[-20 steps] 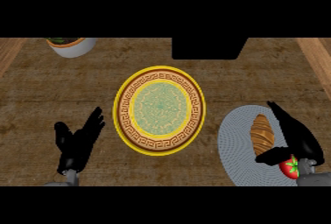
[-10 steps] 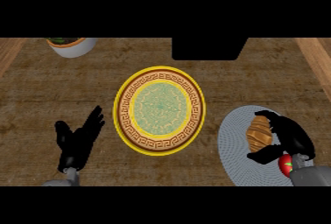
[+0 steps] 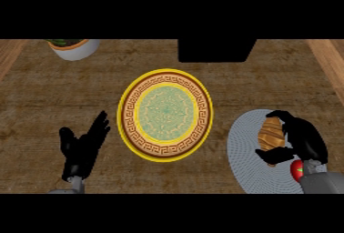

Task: Pick the croissant from the placemat and place it in the plate

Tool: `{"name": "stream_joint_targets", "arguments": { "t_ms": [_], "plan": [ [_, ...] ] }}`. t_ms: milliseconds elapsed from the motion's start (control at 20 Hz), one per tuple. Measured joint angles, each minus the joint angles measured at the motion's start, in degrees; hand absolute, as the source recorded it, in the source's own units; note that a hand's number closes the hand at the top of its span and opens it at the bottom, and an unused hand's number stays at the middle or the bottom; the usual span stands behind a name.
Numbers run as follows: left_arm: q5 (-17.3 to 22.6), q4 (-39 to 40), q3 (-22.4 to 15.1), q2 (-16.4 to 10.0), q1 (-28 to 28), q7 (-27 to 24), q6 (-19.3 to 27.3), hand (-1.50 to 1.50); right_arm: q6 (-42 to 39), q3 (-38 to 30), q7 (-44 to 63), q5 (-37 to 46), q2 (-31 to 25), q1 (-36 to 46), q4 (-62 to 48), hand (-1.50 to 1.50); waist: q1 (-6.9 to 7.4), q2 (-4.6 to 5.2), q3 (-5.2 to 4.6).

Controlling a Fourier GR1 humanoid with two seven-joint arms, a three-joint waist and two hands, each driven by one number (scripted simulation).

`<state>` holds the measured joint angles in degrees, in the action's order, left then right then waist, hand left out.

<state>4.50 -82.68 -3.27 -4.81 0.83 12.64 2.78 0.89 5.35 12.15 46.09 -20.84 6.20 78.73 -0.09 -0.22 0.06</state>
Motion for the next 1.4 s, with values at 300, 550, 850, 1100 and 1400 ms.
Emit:
{"name": "stream_joint_targets", "arguments": {
  "t_ms": [300,550,850,1100,1400],
  "plan": [
    [0.04,0.5,-1.27,0.15,-0.9,0.96,-1.3,0.0,8.86,12.1,12.21,9.28,14.84,4.82,5.36,1.5,3.04,-0.15,-0.3],
    [-0.26,1.02,-2.42,0.24,-1.79,1.59,-2.19,0.0,14.91,20.14,22.29,14.9,19.04,10.6,6.73,1.5,5.74,-0.46,-0.46],
    [-0.54,1.58,-3.33,0.64,-2.4,2.01,-2.56,0.0,23.46,26.03,36.87,20.96,20.4,16.71,7.55,1.5,6.73,-0.57,-0.4],
    [-0.61,1.83,-3.41,0.84,-2.67,2.21,-2.44,0.0,28.45,28.7,46.71,26.28,20.53,20.61,7.54,1.5,6.5,-0.5,-0.31],
    [-0.62,1.99,-3.17,0.99,-2.71,1.74,-2.23,0.0,32.19,30.23,50.96,33.09,20.34,23.19,6.76,1.5,5.88,-0.28,-0.18]
  ]
}}
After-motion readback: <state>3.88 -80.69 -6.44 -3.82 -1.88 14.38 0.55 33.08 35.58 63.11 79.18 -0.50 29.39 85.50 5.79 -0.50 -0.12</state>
